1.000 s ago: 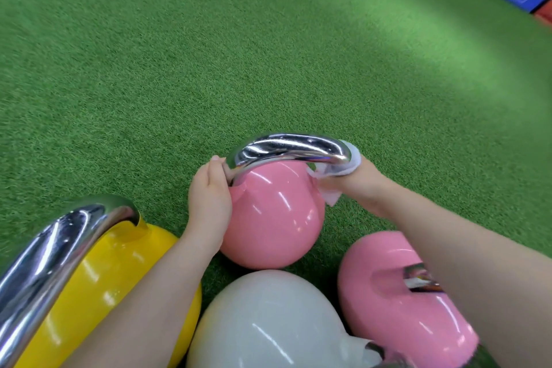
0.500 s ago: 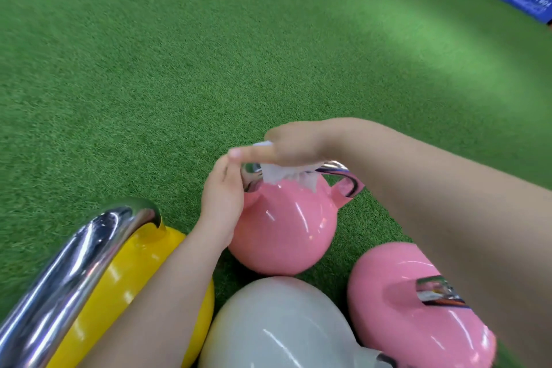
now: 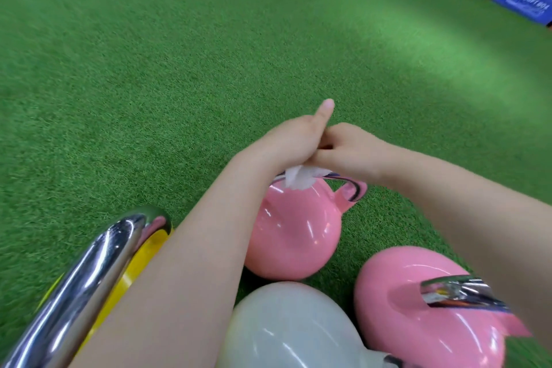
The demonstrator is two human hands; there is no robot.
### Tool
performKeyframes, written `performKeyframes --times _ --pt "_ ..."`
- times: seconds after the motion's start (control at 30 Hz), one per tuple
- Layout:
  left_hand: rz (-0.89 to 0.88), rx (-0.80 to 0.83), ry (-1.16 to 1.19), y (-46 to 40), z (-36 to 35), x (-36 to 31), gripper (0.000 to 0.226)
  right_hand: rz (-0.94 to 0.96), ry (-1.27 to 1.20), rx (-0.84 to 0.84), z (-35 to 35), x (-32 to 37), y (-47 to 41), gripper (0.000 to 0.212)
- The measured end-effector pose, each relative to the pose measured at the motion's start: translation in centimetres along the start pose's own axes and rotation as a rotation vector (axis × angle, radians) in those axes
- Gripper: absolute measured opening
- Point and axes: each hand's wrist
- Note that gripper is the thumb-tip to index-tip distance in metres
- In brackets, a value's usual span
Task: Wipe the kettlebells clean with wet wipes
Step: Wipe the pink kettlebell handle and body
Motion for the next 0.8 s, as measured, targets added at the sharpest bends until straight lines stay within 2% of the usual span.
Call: performKeyframes --times 0.1,0.13,0.17,0.2,0.27,0.3,0.4,0.5,0.6,0.7,0.8 --pt "0.007 0.064 -0.301 -0.4 -0.5 0.1 0.074 0.004 -0.154 -0.547 -1.7 -3.0 3.6 0.014" --pt "0.000 0.078 -0.401 -0.6 -0.7 0.0 0.071 -0.018 -0.192 -0.683 -2.7 -4.0 4.7 0.015" --pt "-0.012 0.084 -0.489 -0.7 -0.9 -0.3 0.066 -0.061 -0.200 -0.705 -3.8 -5.0 5.5 0.019" --pt "-0.019 0.087 -0.562 -0.8 -1.3 -0.7 0.061 -0.096 -0.188 -0.625 -5.1 -5.8 6.1 0.021" --pt "-0.049 0.059 -0.721 -1.1 -2.3 -1.8 0.057 -0.123 -0.095 -0.351 -7.7 -7.0 6.2 0.022" --pt "-0.079 0.027 -0.808 -1.2 -3.0 -2.2 0.057 -0.093 -0.023 -0.262 -8.8 -7.3 5.9 0.031" --pt "-0.201 -0.066 -0.978 -1.1 -4.6 -2.6 0.051 -0.005 0.082 -0.159 -10.0 -6.7 4.4 0.046" --pt "-0.182 -0.028 -0.822 -1.2 -3.2 -1.3 0.054 -0.043 0.168 -0.150 -10.0 -6.0 3.4 0.058" --pt "-0.062 0.007 -0.454 -0.4 -0.8 1.4 0.057 -0.115 0.132 -0.141 -9.6 -5.6 3.0 0.060" --pt "0.012 -0.114 0.021 1.2 -0.3 4.2 0.049 -0.139 0.111 -0.137 -9.4 -5.4 3.0 0.058" --pt "0.054 -0.242 0.365 2.0 -1.2 6.4 0.041 -0.148 0.076 -0.127 -9.4 -5.4 3.3 0.058"
Point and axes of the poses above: each hand's wrist, its own y-axis away from the middle knuckle, its own z-axis out of the back of the hand, x = y × z, and after that the axes turned 5 degrees about x, right-handed
